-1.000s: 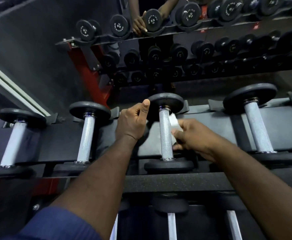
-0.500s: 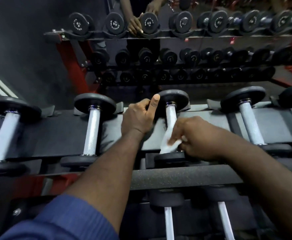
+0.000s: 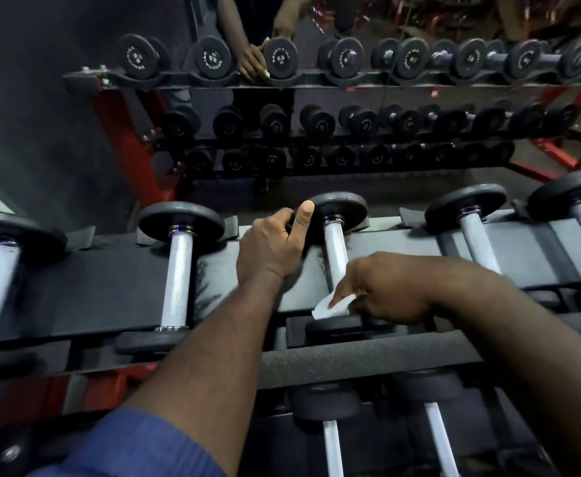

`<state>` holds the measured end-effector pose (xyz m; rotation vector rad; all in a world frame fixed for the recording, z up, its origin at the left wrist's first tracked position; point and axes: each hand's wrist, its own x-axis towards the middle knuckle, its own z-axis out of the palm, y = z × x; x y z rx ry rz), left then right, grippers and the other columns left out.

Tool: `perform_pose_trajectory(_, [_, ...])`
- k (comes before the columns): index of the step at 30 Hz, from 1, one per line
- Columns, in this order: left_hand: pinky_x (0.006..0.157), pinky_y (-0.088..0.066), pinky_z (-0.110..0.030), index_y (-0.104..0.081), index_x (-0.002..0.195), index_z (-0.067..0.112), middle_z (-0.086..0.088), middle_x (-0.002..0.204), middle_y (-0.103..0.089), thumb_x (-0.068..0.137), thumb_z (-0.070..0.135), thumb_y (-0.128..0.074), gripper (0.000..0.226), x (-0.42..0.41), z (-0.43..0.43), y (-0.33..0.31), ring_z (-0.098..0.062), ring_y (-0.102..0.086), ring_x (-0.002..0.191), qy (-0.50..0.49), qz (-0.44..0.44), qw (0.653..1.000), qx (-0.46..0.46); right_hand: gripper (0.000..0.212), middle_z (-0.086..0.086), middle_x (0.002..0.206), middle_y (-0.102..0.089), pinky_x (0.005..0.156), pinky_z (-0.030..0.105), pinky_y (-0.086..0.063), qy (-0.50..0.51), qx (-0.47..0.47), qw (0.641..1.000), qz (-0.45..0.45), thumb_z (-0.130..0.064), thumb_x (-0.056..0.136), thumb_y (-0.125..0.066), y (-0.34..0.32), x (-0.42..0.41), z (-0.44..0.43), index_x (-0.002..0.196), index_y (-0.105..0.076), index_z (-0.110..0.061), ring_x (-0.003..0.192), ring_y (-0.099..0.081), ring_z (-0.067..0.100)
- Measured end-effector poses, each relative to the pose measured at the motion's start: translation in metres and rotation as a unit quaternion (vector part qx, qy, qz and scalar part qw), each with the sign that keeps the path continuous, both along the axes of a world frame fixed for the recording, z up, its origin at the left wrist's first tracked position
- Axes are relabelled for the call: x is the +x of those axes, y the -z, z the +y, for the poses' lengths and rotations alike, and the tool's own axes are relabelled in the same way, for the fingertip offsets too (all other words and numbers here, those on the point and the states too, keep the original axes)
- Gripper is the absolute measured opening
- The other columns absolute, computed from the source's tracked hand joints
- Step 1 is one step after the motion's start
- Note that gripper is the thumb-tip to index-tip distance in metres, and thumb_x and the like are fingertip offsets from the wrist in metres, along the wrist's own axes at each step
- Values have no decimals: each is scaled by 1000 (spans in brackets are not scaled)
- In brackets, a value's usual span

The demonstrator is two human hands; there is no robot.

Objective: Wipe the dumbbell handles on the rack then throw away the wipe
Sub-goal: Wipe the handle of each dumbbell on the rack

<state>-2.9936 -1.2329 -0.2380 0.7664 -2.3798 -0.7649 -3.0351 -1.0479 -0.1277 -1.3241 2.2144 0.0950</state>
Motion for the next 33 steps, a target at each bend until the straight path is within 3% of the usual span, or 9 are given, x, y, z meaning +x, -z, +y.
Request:
perform_pose_trajectory(5, [61, -38, -36, -63, 82, 23, 2, 69, -60, 93, 85, -18, 77, 3, 4, -7, -24, -56, 71, -1, -13, 1000, 11, 39, -5, 117, -68, 95, 32, -53, 97, -23, 995, -17, -10, 89, -55, 0, 12, 10, 111, -75, -35, 105, -63, 16])
perform_pose_trajectory(9, [53, -32, -29, -64, 83, 23, 2, 69, -61, 94, 83, -19, 76, 5, 5, -8, -9, -52, 65, 1, -18, 1000, 16, 42, -13, 84, -72, 59, 19, -49, 182, -92, 977, -59, 0, 87, -55, 3, 4, 34, 82, -80, -34, 71, -64, 2])
perform_pose_trajectory(13, [56, -36, -32, -62, 80, 24, 2, 66, -62, 94, 84, -19, 75, 5, 4, -6, -9, -54, 65, 3, -14, 1000, 15, 43, -8, 76, -73, 67, 35, -60, 225, -136, 963, -56, 0, 84, -56, 13, 0, 47, 72, -77, -35, 71, -68, 15])
perform_pose_trajectory(17, [60, -44, -35, -62, 81, 22, 2, 66, -61, 95, 83, -19, 76, 0, 1, -4, -17, -57, 68, 6, -8, 1000, 13, 40, -5, 92, -64, 74, 24, -54, 188, -61, 980, -30, 0, 85, -49, 22, -5, 40, 95, -77, -27, 86, -64, 19])
perform_pose_trajectory(21, [62, -38, -35, -62, 81, 20, 2, 65, -57, 95, 80, -22, 74, 2, 2, -4, -24, -57, 71, 5, 0, 1000, 13, 23, 6, 70, -30, 45, 25, -20, 147, -21, 983, -107, 11, 76, -39, 23, -9, 29, 69, -45, -10, 54, -26, 10])
perform_pose_trajectory(24, [63, -36, -35, -61, 79, 20, 4, 63, -55, 98, 77, -24, 70, 1, 4, -5, -24, -55, 69, 6, 3, 1000, 13, 31, 3, 66, -41, 49, 22, -26, 189, -77, 959, -196, 9, 87, -49, 28, -21, 41, 69, -61, -14, 48, -28, 4])
perform_pose_trajectory(26, [63, -37, -35, -60, 78, 22, 4, 63, -55, 99, 78, -24, 70, -1, 2, -3, -24, -56, 70, 3, 4, 1000, 9, 32, 2, 66, -51, 57, 25, -30, 217, -101, 943, -232, 5, 88, -53, 35, -32, 46, 69, -70, -14, 60, -38, 13])
perform_pose_trajectory(31, [59, -38, -34, -49, 67, 30, 4, 61, -54, 96, 82, -19, 66, 0, 4, -2, -20, -56, 66, 5, 8, 1000, 8, 29, 3, 73, -47, 61, 27, -29, 230, -108, 941, -224, 6, 86, -41, 52, -26, 41, 96, -68, 8, 66, -36, 14])
perform_pose_trajectory(33, [59, -36, -34, -47, 65, 30, 4, 59, -52, 96, 82, -21, 66, 0, 4, -2, -18, -54, 64, 3, 6, 1000, 10, 29, 1, 64, -50, 57, 23, -32, 255, -142, 926, -240, 5, 89, -44, 52, -19, 46, 85, -73, 1, 57, -40, 11])
